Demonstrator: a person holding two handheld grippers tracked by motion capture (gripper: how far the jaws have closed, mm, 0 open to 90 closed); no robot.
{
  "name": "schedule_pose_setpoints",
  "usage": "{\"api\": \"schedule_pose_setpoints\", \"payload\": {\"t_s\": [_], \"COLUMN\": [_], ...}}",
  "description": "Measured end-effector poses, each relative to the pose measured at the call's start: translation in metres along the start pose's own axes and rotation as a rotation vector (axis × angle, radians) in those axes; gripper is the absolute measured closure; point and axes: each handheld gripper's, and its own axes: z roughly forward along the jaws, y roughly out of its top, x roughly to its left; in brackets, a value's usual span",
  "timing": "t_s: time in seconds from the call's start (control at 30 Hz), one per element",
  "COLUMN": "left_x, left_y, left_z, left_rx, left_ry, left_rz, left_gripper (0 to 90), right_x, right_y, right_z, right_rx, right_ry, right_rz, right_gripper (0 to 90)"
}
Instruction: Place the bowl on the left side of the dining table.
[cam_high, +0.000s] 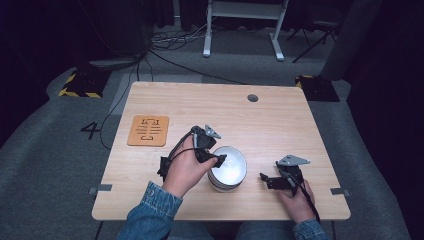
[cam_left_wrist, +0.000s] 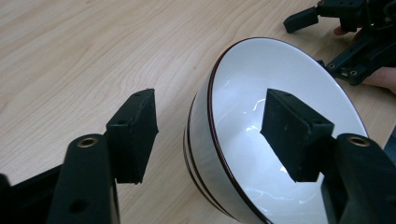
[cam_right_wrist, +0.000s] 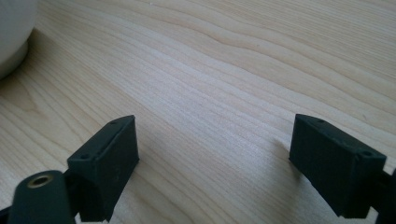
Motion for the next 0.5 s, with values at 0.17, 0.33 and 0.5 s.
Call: {"api": "schedule_pose_setpoints", "payload": {"t_s": [0.17, 0.33, 0.5], "left_x": [0.001, -0.004, -0.006], "left_y": [0.003, 0.006, 0.012], "left_z": [0.007, 0.01, 0.011], "left_rx": [0.053, 0.125, 0.139], "left_ry": [0.01, 0.044, 0.074], "left_rz": [0.007, 0.018, 0.048], "left_gripper": [47.4, 67.5, 79.2], "right_x": [0.0, 0.0, 0.0], "right_y": [0.0, 0.0, 0.0], "right_z": [0.0, 0.0, 0.0], "right_rx": [-0.002, -0.001, -0.002], "right_ry": [-0.001, 0.0, -0.001], "right_rz": [-0.005, -0.003, -0.006], "right_gripper": [15.8, 15.8, 15.8]}}
